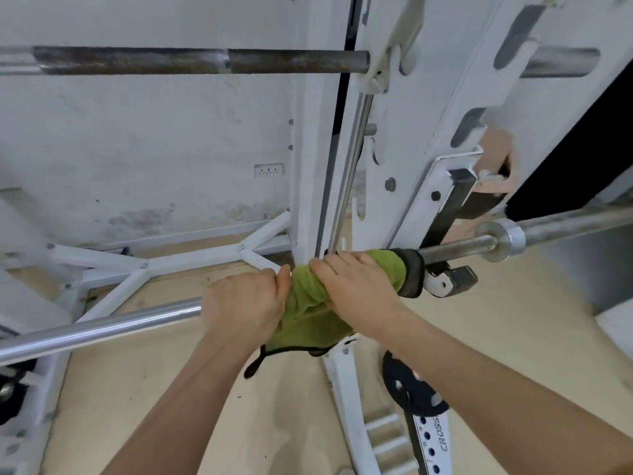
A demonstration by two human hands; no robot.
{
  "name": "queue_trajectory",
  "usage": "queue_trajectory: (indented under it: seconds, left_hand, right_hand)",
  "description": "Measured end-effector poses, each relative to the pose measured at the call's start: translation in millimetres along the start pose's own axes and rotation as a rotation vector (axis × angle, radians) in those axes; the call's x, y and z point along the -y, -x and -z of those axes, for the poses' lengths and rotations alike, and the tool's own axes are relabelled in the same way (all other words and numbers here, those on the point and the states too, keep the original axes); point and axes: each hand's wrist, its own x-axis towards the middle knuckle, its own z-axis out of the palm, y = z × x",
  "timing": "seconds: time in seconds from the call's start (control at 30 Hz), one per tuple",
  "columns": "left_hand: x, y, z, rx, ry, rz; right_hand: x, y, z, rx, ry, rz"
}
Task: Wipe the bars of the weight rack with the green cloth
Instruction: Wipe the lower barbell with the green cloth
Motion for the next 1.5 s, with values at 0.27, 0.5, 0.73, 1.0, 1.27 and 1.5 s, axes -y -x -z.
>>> queue_trajectory:
  seconds: [0.27, 0.5, 0.73, 1.0, 1.27, 1.5]
  left_hand:
    - [1, 3, 0, 0.019, 0.051, 0.057]
    - [-54, -12, 11, 0.064, 0.153, -0.03]
    - [-101, -53, -16, 0.218, 0.378, 0.054]
    - [-110, -30, -1, -0.085, 0.124, -0.087]
    - [-117, -32, 7, 0.076, 0.035, -0.013]
    - [-157, -70, 10, 0.2, -0.045, -0.266]
  right_hand:
    - [-90, 45, 52, 0.202, -0.433, -0.282]
    - [-122, 62, 99, -0.79, -1.025, -1.019]
    - [-54, 35, 43, -0.063, -0.422, -0.333]
    - [-119, 47, 51, 0.074, -0.156, -0.216]
    - [-192, 83, 110, -0.975, -0.649, -0.893]
    - [-199, 58, 66, 0.181, -0.461, -0.659]
